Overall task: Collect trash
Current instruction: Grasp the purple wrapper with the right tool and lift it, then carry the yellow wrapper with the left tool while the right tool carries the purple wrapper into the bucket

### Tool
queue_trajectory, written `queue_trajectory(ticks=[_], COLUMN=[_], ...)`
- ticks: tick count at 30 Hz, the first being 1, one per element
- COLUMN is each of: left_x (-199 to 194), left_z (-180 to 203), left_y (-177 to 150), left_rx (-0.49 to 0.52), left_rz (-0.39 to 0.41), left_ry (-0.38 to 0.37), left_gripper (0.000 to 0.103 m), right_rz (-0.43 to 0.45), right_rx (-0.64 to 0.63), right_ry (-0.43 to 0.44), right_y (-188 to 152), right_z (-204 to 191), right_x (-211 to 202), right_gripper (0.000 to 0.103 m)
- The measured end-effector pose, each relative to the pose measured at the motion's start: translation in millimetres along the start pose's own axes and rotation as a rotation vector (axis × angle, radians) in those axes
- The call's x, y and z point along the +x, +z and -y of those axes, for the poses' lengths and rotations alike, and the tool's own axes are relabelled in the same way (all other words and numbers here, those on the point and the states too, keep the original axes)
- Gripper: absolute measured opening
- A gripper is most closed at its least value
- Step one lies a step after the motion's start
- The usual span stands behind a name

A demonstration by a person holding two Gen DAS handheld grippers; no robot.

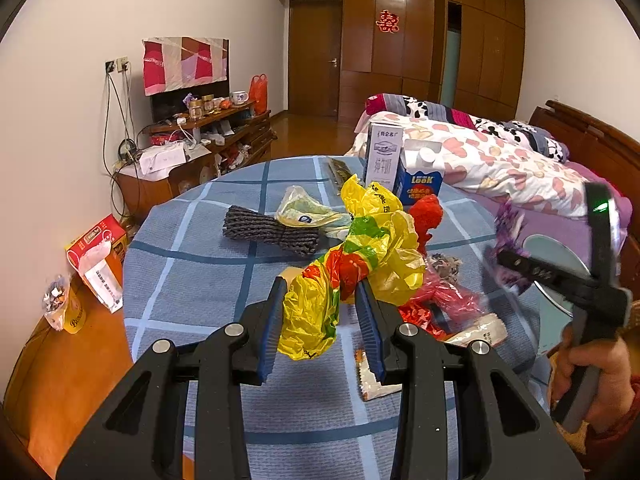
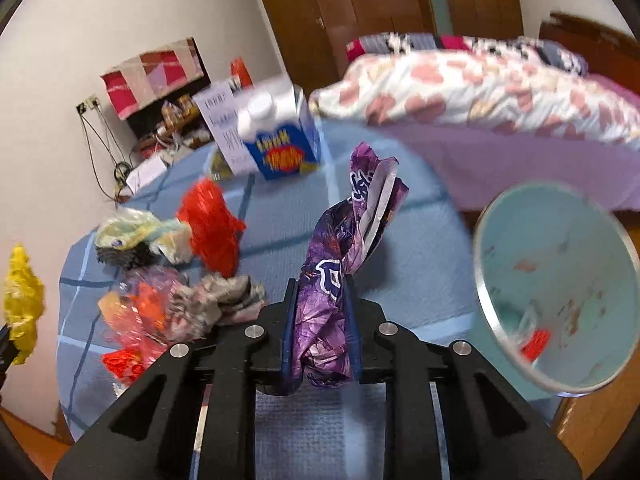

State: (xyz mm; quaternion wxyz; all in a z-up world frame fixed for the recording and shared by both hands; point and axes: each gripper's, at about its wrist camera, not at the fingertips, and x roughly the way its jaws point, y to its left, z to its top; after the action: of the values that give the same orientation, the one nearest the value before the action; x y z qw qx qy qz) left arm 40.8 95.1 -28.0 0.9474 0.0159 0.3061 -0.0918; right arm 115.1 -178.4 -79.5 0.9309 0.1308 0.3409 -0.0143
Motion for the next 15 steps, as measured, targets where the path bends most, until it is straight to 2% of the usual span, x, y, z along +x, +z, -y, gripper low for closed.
queue_trajectory(ticks=[6,15], left_x=[0.1,-5.0], left_z=[15.3,61.0], left_y=[9.1,29.1], left_rx=[0.024,0.08], left_rz=[0.017,0.063], left_ry=[-0.015,-0.075], left_gripper=[0.035,0.035], right_rz=[0.106,0.183], right_rx=[-0.078,-0.103], right_ry=[-0.017,-0.051], right_y=[5.9,6.3], right_z=[1.9,24.9], right_x=[-48.9,-100.5], right_gripper=[0.022,0.022])
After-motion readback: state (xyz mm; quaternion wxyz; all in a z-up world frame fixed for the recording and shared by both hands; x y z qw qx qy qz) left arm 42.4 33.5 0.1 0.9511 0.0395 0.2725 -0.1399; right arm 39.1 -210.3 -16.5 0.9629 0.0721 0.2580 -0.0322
